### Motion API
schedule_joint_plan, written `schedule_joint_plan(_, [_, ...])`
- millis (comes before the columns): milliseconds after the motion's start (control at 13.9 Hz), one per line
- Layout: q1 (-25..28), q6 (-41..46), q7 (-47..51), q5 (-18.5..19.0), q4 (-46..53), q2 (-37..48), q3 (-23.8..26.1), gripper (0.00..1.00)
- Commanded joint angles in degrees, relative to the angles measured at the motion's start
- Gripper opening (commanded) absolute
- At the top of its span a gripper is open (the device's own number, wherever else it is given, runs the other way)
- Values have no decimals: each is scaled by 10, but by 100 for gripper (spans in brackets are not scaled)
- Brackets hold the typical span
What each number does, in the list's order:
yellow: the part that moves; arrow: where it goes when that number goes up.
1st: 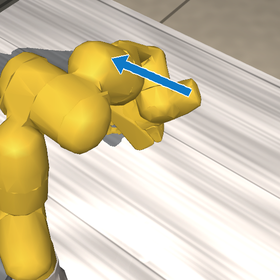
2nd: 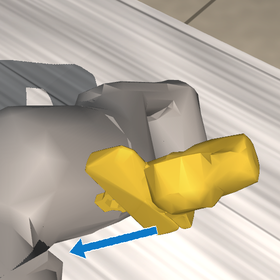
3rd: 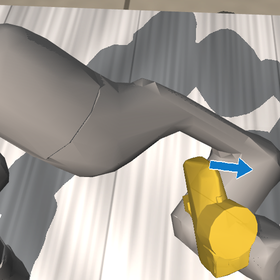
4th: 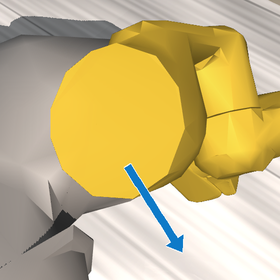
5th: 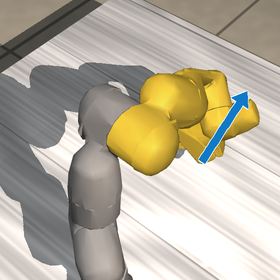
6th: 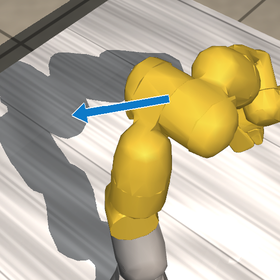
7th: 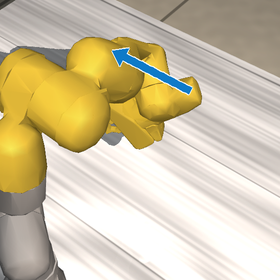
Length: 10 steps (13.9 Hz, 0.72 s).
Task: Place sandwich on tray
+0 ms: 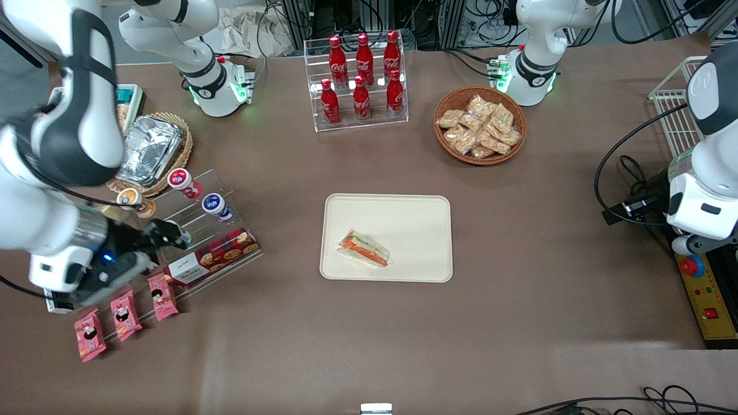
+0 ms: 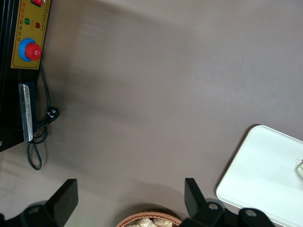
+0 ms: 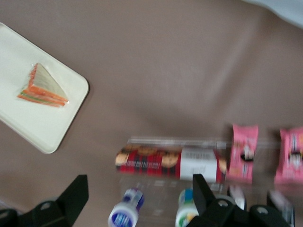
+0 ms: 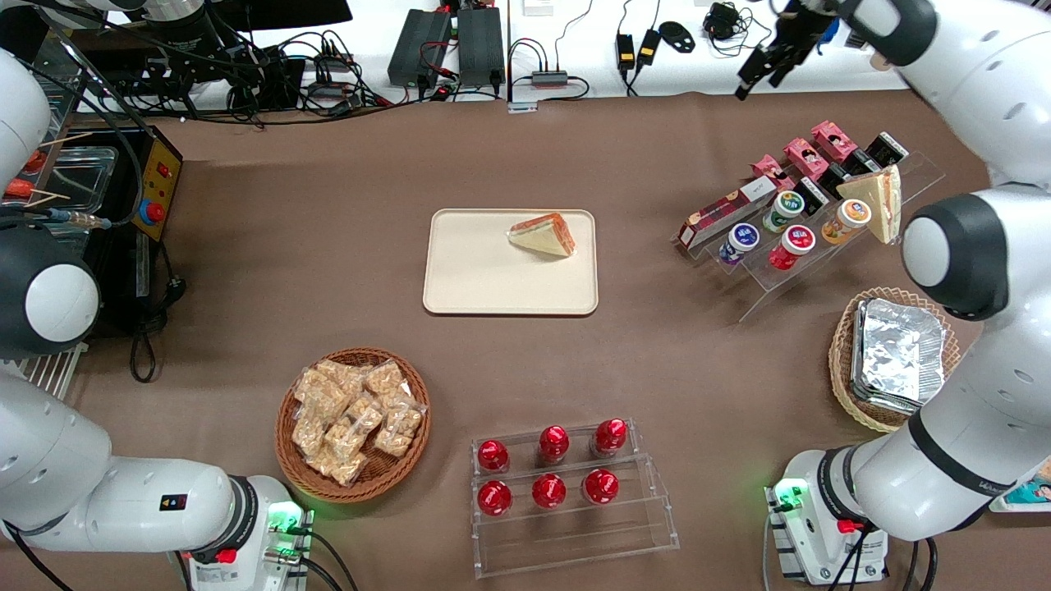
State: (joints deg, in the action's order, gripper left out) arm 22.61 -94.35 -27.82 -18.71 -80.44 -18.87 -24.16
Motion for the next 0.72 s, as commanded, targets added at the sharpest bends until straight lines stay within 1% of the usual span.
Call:
schedule_joint_plan(0, [11,27,49,26,-2,9,-13,98])
schedule_joint_plan(144, [12,66,127,41,0,28,-9,98])
schedule_joint_plan(360, [25,104,244,51,17,45,3,98])
schedule_joint_plan(432, [38,109,286,67,17,51,3,98])
schedule_joint_plan(504, [44,109,331,76,17,52,3,98])
schedule_joint_plan(647, [59,109,400,77,17,55,3,98])
